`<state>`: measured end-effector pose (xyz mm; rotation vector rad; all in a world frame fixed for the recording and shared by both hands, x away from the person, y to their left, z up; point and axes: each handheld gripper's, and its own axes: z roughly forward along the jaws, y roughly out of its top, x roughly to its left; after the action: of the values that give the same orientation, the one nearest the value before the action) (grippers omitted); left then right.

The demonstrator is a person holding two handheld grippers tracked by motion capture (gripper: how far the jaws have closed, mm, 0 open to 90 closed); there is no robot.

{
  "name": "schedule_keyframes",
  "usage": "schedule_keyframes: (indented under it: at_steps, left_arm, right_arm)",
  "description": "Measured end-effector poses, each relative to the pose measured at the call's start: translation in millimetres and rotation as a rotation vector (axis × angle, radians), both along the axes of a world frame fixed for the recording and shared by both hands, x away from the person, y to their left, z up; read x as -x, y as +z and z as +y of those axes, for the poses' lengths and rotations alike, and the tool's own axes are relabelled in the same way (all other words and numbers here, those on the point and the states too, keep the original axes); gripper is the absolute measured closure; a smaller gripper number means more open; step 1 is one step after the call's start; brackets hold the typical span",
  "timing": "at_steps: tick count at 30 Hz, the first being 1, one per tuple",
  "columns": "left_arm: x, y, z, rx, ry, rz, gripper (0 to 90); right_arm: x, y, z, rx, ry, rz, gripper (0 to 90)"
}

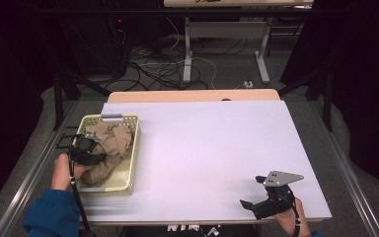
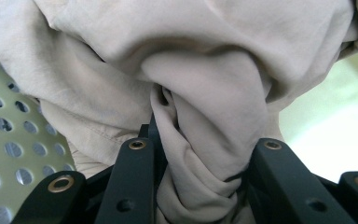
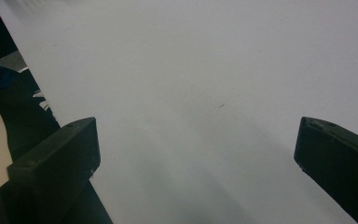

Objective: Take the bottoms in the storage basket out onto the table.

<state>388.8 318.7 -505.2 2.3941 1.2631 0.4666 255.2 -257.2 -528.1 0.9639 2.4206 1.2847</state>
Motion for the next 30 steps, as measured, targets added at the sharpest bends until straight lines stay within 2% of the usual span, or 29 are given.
schedule_keyframes:
  at_steps: [1, 2, 9, 17, 30]
  left_arm:
    - [0.9, 0.3, 0.5, 0.014, 0.005, -0.010, 70.6]
    - [1.4, 1.4, 1.2, 0.015, 0.002, -0.001, 70.7]
    - [6.0, 5.7, 3.4, 0.031, 0.009, -0.048, 70.6]
    - [13.7, 12.5, 4.5, 0.060, 0.019, -0.141, 70.7]
    - [16.6, 18.1, 7.9, 0.089, 0.012, -0.176, 70.8]
  right_arm:
    - [0.0, -0.1, 0.0, 0.001, -0.001, 0.000, 0.0]
    - [0.2, 0.1, 0.2, 0.006, -0.005, 0.001, 0.0]
    - [0.3, 0.3, -0.1, -0.001, -0.005, 0.001, 0.0]
    - [0.6, 1.1, -0.6, 0.009, -0.001, 0.008, 0.0]
    - [0.4, 0.7, -0.5, 0.004, -0.003, 0.004, 0.0]
